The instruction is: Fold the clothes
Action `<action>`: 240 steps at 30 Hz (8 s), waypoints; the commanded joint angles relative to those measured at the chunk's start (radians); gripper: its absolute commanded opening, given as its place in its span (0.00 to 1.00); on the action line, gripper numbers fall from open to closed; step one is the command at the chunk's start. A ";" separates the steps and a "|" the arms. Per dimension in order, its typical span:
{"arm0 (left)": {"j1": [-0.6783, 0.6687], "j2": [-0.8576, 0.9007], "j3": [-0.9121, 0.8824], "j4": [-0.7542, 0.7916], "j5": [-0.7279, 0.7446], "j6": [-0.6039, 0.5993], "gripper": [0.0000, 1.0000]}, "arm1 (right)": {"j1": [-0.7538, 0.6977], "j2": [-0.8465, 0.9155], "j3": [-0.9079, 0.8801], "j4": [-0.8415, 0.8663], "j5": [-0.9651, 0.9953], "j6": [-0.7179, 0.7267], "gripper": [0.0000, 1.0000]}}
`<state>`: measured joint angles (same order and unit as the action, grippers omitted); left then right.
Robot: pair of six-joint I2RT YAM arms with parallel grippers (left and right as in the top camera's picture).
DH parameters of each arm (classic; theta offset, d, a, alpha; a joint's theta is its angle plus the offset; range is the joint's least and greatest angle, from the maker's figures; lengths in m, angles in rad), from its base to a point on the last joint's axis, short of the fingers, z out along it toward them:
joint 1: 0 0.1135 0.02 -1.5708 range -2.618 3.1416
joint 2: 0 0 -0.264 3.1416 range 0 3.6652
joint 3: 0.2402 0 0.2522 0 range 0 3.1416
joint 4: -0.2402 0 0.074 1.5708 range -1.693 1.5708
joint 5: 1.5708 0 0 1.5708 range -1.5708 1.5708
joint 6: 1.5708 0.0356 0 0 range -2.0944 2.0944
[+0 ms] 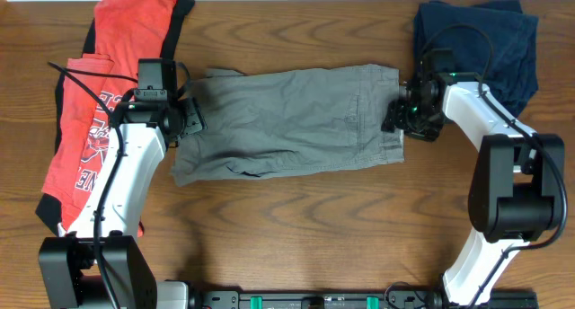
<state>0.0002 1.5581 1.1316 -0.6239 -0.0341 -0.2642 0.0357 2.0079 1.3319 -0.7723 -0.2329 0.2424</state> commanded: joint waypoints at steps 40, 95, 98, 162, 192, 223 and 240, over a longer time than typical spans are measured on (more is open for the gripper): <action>0.007 0.187 -0.015 0.089 0.099 0.043 0.70 | -0.189 -0.021 0.231 -0.292 -0.092 -0.238 0.01; 0.002 0.427 -0.182 0.378 0.600 -0.037 0.06 | 0.303 -0.022 0.748 -0.439 -0.149 -0.206 0.01; 0.002 0.433 -0.182 0.381 0.600 -0.045 0.06 | 0.355 -0.022 0.748 -0.415 -0.149 -0.203 0.01; 0.090 0.018 -0.163 -0.036 0.353 -0.044 0.98 | 0.608 0.192 0.746 -0.294 -0.051 -0.079 0.82; 0.186 -0.336 -0.127 -0.168 0.250 -0.047 0.98 | 0.450 0.199 0.289 -0.096 0.140 -0.109 0.73; 0.186 -0.213 -0.127 -0.109 0.249 -0.044 0.98 | 0.398 -0.038 0.298 0.000 -0.143 -0.198 0.70; 0.186 -0.213 -0.127 -0.100 0.250 -0.044 0.98 | 0.640 0.140 0.291 -0.197 0.015 -0.447 0.74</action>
<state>0.1818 1.3354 0.9787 -0.7254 0.2287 -0.3168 0.6674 2.1426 1.6276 -0.9581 -0.3035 -0.1852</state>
